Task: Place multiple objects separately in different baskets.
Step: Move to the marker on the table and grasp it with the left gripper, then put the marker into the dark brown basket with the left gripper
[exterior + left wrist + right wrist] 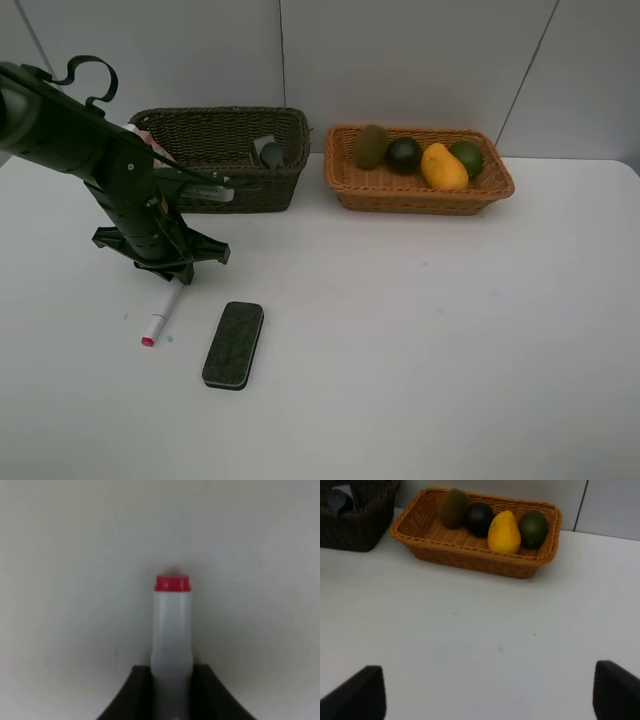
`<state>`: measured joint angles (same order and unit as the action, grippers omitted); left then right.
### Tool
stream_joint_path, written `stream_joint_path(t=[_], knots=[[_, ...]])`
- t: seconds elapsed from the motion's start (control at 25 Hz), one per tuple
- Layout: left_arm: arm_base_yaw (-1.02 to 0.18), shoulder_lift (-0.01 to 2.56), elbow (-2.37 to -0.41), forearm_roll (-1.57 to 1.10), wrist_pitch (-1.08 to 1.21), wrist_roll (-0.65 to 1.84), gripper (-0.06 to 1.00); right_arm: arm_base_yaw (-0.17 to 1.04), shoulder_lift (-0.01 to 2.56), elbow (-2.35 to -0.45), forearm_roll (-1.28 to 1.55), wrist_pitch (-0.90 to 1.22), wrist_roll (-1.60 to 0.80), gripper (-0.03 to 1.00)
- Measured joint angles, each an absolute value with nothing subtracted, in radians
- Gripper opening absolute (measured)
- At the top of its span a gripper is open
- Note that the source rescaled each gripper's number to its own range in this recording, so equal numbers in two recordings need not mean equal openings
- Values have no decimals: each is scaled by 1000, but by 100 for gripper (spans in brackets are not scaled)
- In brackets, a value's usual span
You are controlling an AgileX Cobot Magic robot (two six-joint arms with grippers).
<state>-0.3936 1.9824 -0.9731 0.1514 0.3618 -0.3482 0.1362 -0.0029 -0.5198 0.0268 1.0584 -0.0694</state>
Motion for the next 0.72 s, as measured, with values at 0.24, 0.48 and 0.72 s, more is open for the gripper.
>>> stream_joint_path(t=[0.24,0.48,0.72], knots=[[-394,1951,-973,151,379,-348,2,136,-3,-520,27,1058,-69,100],[-394,1918,-997,151,462,-346,2,136,-3,-520,27,1058,-69,100],[-394,1886,-1078,151,607,-317,2,136,-3,-520,27,1058,-69,100]])
